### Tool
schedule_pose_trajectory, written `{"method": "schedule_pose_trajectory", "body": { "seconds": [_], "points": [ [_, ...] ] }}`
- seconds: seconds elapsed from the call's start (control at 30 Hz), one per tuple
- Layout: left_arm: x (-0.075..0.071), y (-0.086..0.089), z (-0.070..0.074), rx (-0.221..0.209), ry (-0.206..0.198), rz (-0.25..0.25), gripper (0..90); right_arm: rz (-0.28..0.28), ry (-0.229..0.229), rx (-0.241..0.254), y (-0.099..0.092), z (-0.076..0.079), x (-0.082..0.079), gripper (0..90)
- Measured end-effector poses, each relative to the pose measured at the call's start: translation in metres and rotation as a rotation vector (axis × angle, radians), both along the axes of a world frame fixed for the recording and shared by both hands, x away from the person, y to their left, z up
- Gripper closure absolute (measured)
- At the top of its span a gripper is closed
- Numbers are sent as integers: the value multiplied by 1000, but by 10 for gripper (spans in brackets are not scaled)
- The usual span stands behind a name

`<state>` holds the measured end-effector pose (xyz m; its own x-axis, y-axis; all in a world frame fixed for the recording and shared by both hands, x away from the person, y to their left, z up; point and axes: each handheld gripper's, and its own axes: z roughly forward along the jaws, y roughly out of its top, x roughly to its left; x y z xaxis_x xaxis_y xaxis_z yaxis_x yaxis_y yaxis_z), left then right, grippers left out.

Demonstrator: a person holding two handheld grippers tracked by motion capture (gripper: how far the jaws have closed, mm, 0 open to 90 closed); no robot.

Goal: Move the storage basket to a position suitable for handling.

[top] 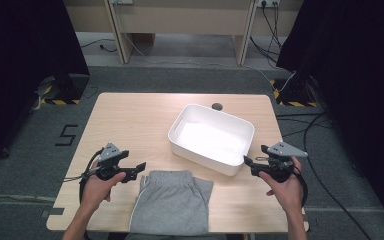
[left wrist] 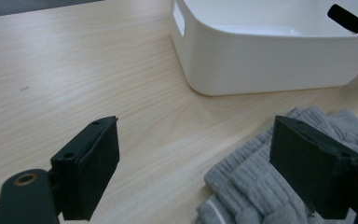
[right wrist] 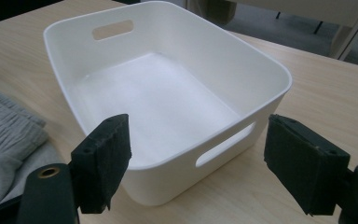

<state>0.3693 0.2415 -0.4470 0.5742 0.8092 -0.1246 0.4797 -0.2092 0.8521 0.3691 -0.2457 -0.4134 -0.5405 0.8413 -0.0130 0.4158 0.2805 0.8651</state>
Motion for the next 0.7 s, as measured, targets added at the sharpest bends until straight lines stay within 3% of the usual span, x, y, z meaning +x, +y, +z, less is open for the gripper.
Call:
{"method": "schedule_pose_trajectory", "body": {
  "seconds": [0.3, 0.47, 0.7],
  "points": [
    [20, -24, 5, -24, 11, -36, 178, -11, 35, -16, 7, -7, 25, 252],
    [32, -38, 6, -30, -2, -37, 213, -25, 39, 14, 13, -8, 39, 289],
    [49, -54, 11, -41, 0, -37, 242, -86, 78, -37, 16, -22, 61, 332]
  ]
}}
